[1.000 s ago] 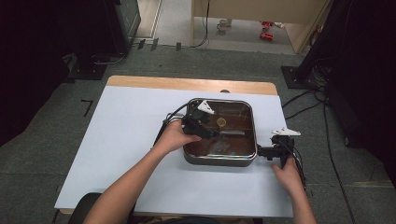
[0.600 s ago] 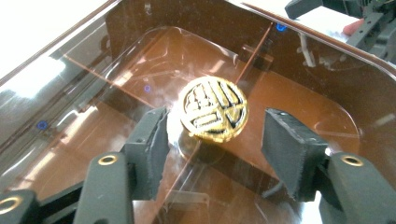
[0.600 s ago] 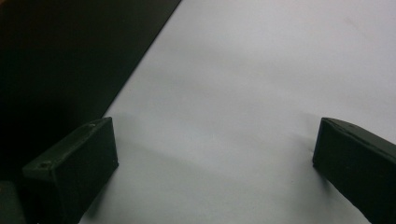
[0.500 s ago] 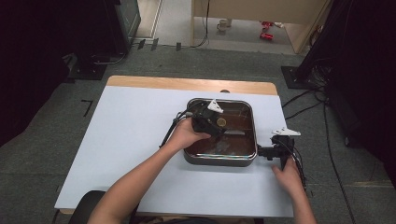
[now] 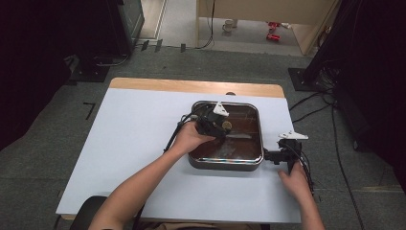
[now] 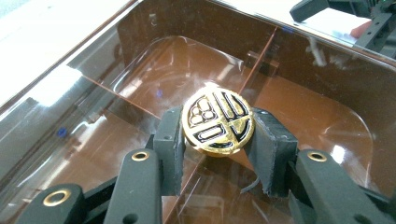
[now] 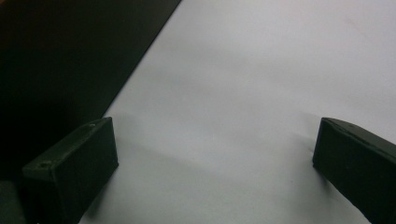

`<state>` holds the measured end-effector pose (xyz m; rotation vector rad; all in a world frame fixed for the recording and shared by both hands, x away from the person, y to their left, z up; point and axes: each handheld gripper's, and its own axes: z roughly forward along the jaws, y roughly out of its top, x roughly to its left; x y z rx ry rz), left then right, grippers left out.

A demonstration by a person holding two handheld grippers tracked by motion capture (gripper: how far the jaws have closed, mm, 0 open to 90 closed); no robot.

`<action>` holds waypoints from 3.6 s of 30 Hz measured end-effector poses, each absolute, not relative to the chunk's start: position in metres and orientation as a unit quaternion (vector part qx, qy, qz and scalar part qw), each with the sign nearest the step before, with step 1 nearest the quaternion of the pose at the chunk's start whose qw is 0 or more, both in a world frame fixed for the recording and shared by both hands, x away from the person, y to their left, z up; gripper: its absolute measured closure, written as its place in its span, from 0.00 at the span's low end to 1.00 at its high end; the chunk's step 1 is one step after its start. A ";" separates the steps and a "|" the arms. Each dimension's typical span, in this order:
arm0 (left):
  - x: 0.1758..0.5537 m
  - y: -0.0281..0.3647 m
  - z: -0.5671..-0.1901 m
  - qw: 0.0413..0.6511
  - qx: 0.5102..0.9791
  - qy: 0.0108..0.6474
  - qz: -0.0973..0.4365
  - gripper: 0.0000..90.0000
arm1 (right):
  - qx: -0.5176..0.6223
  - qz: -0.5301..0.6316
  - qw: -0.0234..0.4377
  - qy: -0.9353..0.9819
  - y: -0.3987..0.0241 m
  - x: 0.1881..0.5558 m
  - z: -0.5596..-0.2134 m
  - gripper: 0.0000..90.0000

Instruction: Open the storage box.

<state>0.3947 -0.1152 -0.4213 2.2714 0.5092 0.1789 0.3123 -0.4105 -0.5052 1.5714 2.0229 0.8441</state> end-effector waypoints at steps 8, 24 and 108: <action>0.392 -0.105 -0.398 0.425 0.880 0.205 0.058 0.65 | 0.568 0.305 0.221 0.732 -0.410 0.312 -0.505 0.00; 0.392 -0.058 -0.374 0.428 0.869 0.234 0.080 0.66 | 0.568 0.305 0.220 0.732 -0.411 0.312 -0.505 0.00; 0.445 0.158 -0.462 0.348 0.786 0.495 0.131 0.56 | 0.568 0.305 0.219 0.732 -0.411 0.313 -0.505 0.00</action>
